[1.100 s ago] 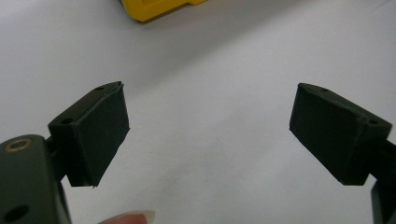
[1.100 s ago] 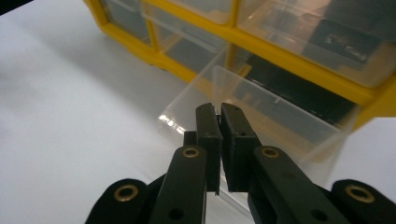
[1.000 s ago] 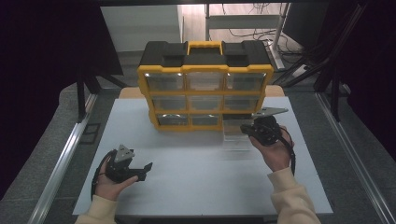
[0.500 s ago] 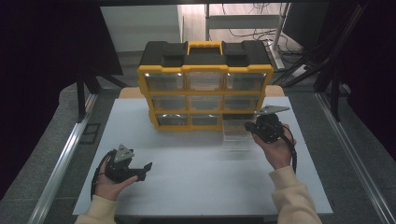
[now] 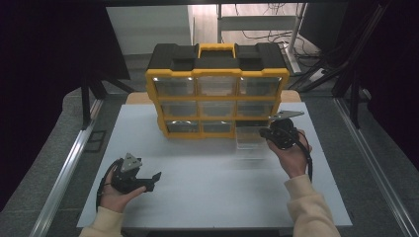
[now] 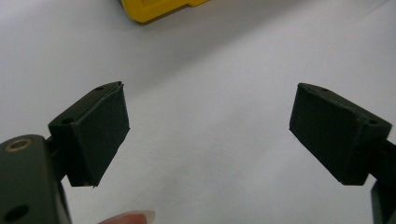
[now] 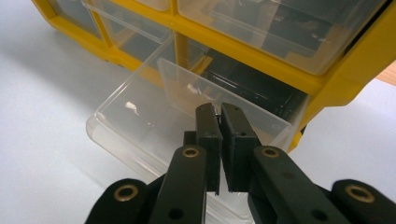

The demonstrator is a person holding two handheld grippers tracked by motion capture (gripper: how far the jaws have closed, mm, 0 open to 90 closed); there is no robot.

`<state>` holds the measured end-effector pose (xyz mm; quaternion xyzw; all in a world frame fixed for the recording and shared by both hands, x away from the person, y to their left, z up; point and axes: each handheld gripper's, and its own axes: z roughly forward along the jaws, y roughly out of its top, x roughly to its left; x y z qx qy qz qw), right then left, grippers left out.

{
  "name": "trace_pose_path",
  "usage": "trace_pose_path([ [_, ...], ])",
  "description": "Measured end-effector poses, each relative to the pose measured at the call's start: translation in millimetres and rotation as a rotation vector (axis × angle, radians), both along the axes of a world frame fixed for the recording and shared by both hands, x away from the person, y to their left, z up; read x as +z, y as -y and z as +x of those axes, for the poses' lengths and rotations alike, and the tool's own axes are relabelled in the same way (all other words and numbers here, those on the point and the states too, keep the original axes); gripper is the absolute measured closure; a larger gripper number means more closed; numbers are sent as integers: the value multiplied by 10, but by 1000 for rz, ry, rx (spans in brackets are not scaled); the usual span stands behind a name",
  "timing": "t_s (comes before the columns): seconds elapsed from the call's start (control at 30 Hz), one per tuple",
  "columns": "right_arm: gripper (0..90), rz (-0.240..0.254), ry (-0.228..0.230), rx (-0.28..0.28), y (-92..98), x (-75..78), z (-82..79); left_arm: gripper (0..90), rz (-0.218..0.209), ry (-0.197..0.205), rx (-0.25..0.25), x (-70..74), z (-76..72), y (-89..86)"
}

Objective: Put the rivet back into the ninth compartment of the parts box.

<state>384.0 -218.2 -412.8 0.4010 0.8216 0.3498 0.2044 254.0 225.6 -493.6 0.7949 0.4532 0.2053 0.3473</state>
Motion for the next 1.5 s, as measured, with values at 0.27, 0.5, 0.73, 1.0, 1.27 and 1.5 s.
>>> trace_pose_path([
  [0.27,866,-12,-2,-9,5,-28,15,123,-1,-2,3,0,1,-9],
  [0.5,866,-16,-4,-10,4,-49,23,124,0,-2,3,-1,-2,-3],
  [0.73,860,-19,4,-13,6,-56,21,124,4,-5,2,-10,2,-1],
  [1.0,510,22,40,-20,15,-20,-1,124,2,-3,5,-5,-5,-13],
  [1.27,408,51,51,5,-18,-10,-39,123,3,0,7,1,-13,-14],
  [1.5,390,61,57,34,-55,7,-104,123,2,-2,7,-5,-10,-21],
])
